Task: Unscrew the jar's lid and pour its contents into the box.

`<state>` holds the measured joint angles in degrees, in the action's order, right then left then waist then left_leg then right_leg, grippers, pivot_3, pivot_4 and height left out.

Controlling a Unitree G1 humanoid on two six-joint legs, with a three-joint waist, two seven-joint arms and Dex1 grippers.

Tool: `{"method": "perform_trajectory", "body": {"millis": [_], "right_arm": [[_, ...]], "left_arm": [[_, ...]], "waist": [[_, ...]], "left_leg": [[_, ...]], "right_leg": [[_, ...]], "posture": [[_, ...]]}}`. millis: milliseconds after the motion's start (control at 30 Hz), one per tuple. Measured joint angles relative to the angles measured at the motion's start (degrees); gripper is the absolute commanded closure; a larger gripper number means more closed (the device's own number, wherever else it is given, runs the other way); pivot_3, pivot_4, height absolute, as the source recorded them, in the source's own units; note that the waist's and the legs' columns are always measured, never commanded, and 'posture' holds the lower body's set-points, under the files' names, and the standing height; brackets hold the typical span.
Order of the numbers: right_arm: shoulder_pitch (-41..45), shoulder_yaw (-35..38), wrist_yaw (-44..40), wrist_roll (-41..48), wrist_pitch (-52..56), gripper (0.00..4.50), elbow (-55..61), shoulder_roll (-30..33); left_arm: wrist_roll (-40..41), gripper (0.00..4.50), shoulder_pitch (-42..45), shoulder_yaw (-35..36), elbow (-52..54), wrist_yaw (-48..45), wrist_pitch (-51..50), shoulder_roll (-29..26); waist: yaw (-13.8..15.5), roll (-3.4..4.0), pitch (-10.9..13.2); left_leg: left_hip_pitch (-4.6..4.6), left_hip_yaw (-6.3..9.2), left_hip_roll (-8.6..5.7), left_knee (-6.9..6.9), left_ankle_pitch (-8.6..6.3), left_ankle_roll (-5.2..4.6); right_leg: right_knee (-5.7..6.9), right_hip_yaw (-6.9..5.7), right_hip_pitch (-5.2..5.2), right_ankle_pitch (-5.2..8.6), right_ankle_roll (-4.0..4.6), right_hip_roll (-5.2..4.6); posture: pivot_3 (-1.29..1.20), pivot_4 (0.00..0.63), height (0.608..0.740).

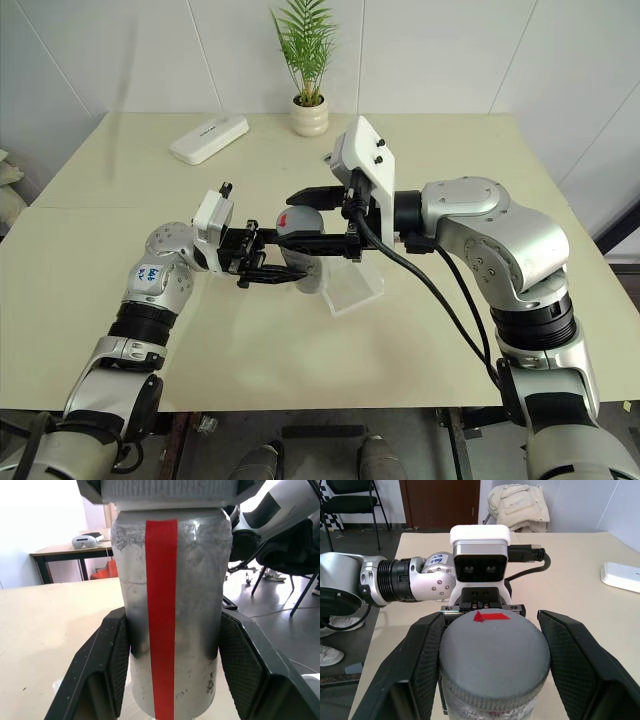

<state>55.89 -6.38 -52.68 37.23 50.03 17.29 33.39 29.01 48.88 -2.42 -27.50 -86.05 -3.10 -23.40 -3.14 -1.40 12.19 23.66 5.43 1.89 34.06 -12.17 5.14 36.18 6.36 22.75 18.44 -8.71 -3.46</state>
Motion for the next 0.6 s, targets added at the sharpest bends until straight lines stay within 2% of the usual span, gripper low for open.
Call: {"method": "perform_trajectory", "body": {"millis": [533, 600], "right_arm": [[-1.0, 0.6, 2.0, 1.7, 0.1, 1.50, 0.9, -0.3], [-1.8, 0.6, 2.4, 1.9, 0.2, 1.53, 1.1, -0.4]], "left_arm": [[-0.3, 1.88, 0.5, -0.4, -0.5, 0.1, 0.3, 2.6], [-0.3, 2.22, 1.3, -0.3, -0.5, 0.1, 0.3, 2.9]], "waist": [[0.1, 0.00, 0.0], [0.1, 0.00, 0.0]], "left_leg": [[0.00, 0.00, 0.00, 0.01, 0.00, 0.00], [0.00, 0.00, 0.00, 0.01, 0.00, 0.00]], "right_leg": [[0.00, 0.00, 0.00, 0.00, 0.00, 0.00], [0.00, 0.00, 0.00, 0.00, 0.00, 0.00]], "posture": [[0.00, 0.150, 0.740], [0.00, 0.150, 0.740]]}}
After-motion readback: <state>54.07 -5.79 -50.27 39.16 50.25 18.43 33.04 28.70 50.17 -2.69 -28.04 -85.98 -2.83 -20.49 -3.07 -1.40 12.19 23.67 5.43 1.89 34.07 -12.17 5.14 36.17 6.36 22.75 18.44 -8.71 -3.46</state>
